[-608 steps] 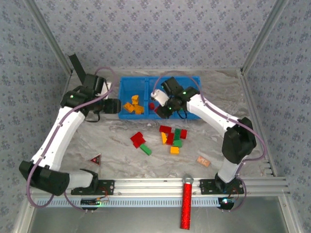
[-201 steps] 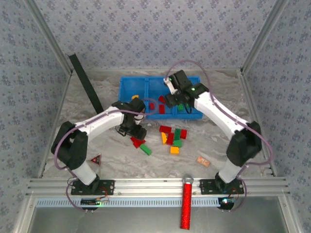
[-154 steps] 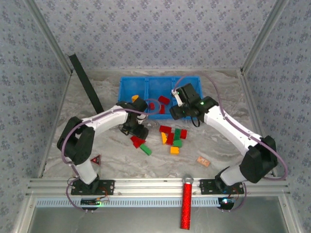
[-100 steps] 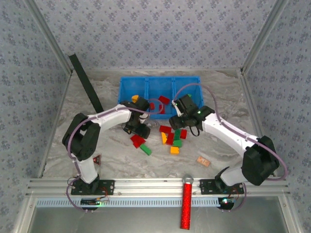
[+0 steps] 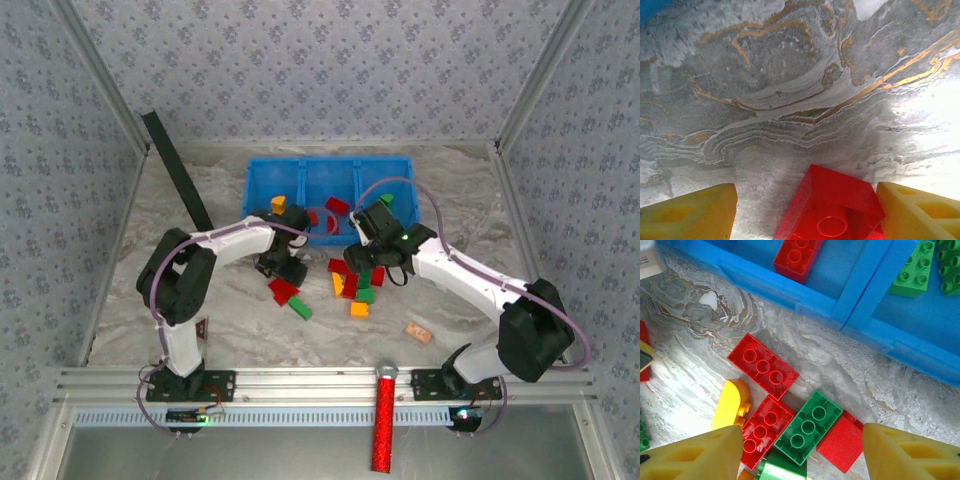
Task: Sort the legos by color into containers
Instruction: Pick up the lego from the center of the table, then place the lego in the container.
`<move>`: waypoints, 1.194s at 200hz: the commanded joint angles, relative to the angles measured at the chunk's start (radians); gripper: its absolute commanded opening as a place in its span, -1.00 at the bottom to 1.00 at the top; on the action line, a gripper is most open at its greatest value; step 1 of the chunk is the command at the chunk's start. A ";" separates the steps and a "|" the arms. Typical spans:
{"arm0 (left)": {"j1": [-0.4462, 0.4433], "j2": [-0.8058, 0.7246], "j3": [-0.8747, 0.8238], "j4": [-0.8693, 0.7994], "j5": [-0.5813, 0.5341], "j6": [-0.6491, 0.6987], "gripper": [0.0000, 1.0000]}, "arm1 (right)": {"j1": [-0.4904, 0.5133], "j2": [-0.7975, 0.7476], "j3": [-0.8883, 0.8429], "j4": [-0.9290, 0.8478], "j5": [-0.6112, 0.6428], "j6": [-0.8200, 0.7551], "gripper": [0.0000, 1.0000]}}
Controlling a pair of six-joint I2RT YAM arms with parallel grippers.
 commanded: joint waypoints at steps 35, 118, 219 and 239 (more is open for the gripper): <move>0.033 -0.004 -0.065 0.012 0.021 -0.049 0.21 | 0.040 0.001 0.077 -0.077 0.032 0.010 0.32; 0.069 -0.045 -0.117 0.020 0.059 -0.063 -0.49 | 0.238 -0.020 0.071 -0.075 -0.064 -0.007 0.36; 0.160 -0.268 -0.085 -0.033 0.066 -0.093 -0.60 | 0.412 0.180 0.052 0.126 -0.123 0.039 0.38; 0.179 -0.327 -0.080 -0.061 0.053 -0.096 -0.59 | 0.421 0.225 0.072 0.146 -0.132 0.031 0.39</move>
